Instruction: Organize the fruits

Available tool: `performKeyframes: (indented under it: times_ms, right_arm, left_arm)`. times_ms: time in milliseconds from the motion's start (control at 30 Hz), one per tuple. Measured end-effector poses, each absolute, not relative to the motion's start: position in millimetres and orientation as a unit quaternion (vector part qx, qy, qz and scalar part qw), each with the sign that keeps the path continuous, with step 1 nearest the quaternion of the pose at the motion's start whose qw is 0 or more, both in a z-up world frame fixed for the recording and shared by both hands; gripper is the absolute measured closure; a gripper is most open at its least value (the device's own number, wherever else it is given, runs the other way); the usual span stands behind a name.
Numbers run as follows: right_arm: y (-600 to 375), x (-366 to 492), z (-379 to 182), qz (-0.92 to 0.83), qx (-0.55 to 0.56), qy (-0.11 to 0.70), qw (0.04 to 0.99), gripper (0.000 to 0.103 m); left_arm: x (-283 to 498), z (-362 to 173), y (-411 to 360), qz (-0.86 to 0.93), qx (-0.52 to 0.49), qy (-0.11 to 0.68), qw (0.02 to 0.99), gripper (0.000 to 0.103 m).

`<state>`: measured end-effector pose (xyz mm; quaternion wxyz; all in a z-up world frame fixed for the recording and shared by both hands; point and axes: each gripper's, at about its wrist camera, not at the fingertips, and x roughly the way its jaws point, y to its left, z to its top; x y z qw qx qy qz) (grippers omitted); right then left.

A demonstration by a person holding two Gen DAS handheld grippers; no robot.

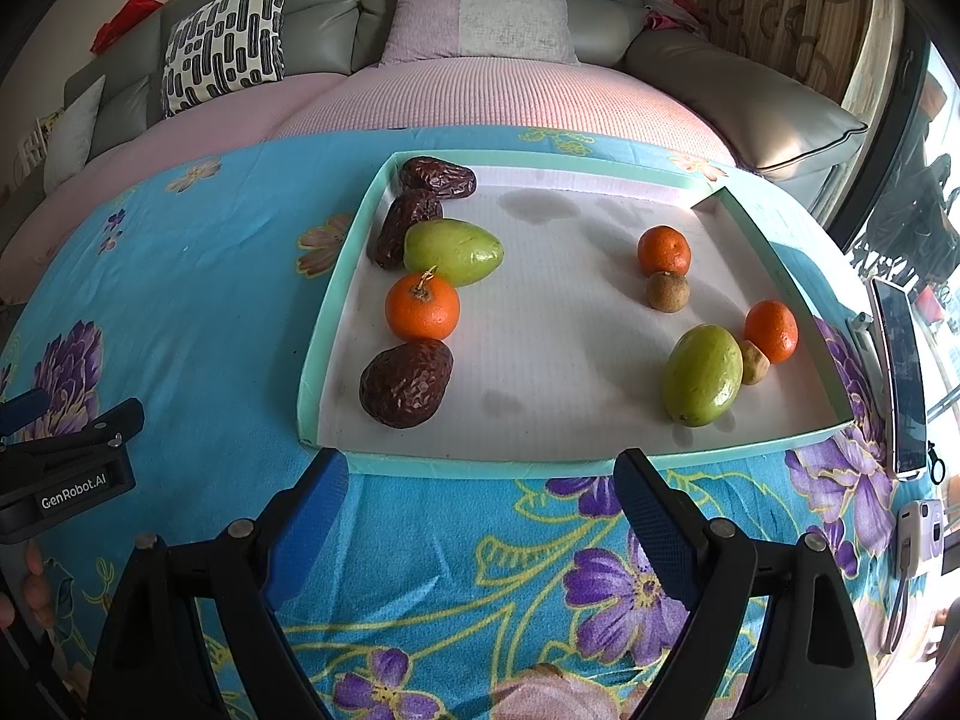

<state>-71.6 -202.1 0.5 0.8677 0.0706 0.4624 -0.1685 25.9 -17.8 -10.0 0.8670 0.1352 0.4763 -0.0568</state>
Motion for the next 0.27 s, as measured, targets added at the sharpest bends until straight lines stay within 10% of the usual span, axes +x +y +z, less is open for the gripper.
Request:
performKeyframes:
  times_ms: [267]
  right_arm:
    - [-201.9, -72.0, 0.6, -0.169, 0.071, 0.463, 0.868, 0.012]
  left_arm:
    - [25.8, -9.9, -17.4, -0.057, 0.135, 0.477, 0.867, 0.000]
